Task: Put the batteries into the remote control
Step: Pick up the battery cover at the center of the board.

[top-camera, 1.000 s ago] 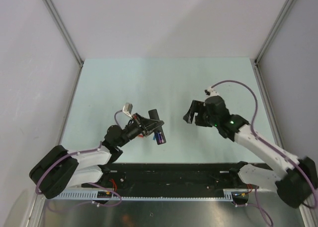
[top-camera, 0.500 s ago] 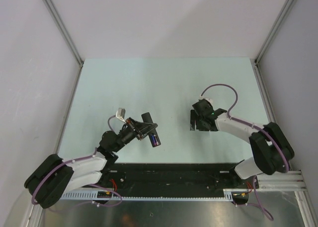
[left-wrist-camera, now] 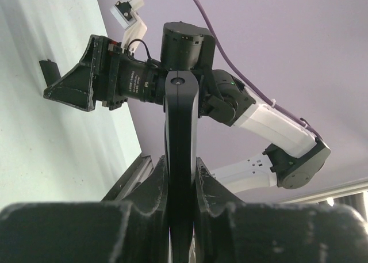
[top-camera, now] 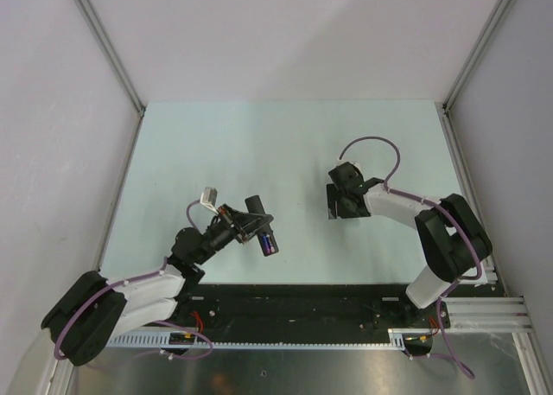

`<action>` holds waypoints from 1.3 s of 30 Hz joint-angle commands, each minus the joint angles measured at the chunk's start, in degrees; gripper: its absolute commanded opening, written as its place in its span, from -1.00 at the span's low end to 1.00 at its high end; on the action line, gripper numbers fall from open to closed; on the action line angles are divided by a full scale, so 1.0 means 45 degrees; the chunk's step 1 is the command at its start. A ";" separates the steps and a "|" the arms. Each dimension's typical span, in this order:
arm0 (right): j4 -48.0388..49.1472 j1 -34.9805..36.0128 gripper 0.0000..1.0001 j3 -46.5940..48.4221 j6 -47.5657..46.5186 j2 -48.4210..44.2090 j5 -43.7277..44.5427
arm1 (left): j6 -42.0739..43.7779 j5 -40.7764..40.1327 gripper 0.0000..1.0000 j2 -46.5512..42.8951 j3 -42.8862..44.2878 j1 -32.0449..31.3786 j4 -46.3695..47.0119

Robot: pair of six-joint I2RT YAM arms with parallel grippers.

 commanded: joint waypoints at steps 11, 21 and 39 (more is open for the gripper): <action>0.0438 -0.0780 0.38 0.0377 -0.0650 0.0711 -0.1629 | 0.0162 0.0411 -1.00 0.0109 -0.0082 0.0160 0.0425; 0.0419 -0.0917 0.17 0.0377 -0.0729 0.1064 -0.2021 | 0.0181 0.0489 -1.00 0.0207 0.0016 0.0199 0.0425; -0.0577 -0.0917 0.08 0.0377 -0.0709 0.1122 -0.2353 | 0.0142 0.0626 -1.00 0.0344 -0.0004 0.0238 0.0444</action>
